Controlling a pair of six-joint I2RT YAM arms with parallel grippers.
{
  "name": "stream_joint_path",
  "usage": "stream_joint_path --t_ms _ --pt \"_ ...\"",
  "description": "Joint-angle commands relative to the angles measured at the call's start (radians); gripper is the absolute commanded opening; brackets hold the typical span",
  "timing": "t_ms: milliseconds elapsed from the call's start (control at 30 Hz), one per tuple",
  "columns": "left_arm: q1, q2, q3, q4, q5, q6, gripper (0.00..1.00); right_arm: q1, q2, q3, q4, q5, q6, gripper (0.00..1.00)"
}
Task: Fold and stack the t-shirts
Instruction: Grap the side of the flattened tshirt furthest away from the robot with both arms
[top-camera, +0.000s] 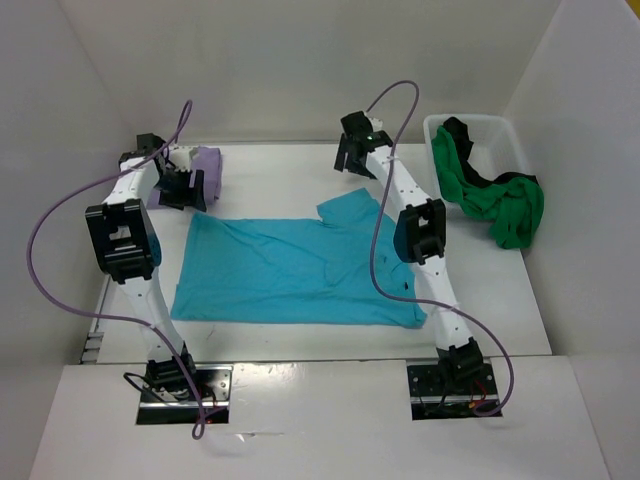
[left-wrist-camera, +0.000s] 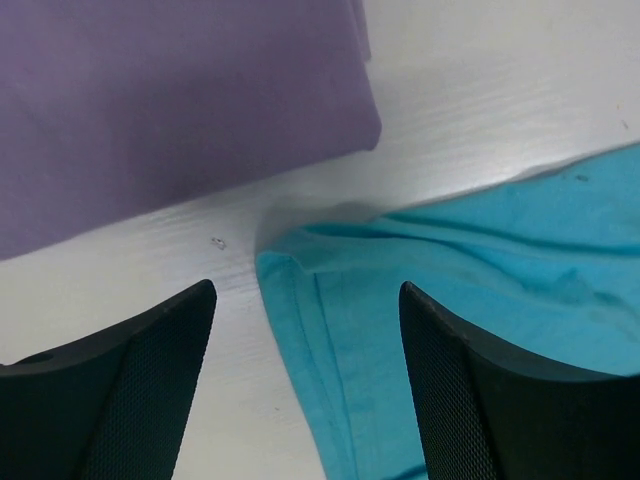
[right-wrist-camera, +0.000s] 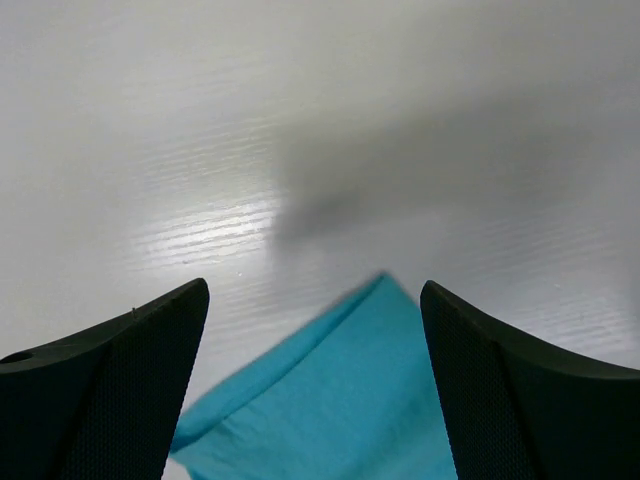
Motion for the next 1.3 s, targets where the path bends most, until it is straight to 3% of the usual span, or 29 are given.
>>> stream_joint_path --t_ms 0,100,333,433,467,533,567,700,967,1033,1167,1267 --pt "-0.013 -0.02 0.027 0.058 -0.003 -0.027 0.81 -0.026 0.088 0.129 -0.114 -0.032 -0.041 0.91" --pt "-0.022 -0.01 0.008 0.058 -0.015 -0.027 0.82 -0.035 0.116 0.152 -0.129 -0.033 -0.053 0.91" --pt "-0.022 0.0 -0.045 0.085 -0.025 -0.036 0.83 -0.017 0.107 0.005 -0.118 -0.079 -0.101 0.91" --pt "-0.031 0.009 -0.045 0.085 -0.035 -0.037 0.83 -0.017 0.133 -0.007 -0.141 -0.079 -0.101 0.8" --pt "-0.031 0.009 -0.045 0.085 -0.049 -0.037 0.83 -0.008 0.133 -0.007 -0.141 -0.079 -0.101 0.63" --pt "-0.031 0.009 -0.055 0.085 -0.06 -0.037 0.83 -0.007 0.133 -0.007 -0.141 -0.079 -0.101 0.43" --pt "-0.031 0.009 -0.055 0.085 -0.06 -0.037 0.83 0.002 0.133 -0.007 -0.141 -0.07 -0.101 0.27" --pt "-0.04 0.0 -0.055 0.085 -0.069 -0.037 0.83 0.002 0.112 0.011 -0.141 -0.06 -0.101 0.0" --pt "-0.095 0.009 -0.116 0.087 -0.071 0.0 0.83 0.002 0.052 0.002 -0.141 -0.072 -0.11 0.0" --pt "-0.106 0.018 -0.125 0.111 -0.083 0.0 0.8 0.002 0.041 0.002 -0.141 -0.083 -0.11 0.0" --pt "-0.106 0.04 -0.136 0.111 -0.133 -0.032 0.59 0.011 0.03 -0.007 -0.141 -0.071 -0.11 0.0" --pt "-0.106 0.029 -0.136 0.121 -0.158 -0.032 0.56 0.011 0.019 -0.016 -0.141 -0.071 -0.11 0.0"
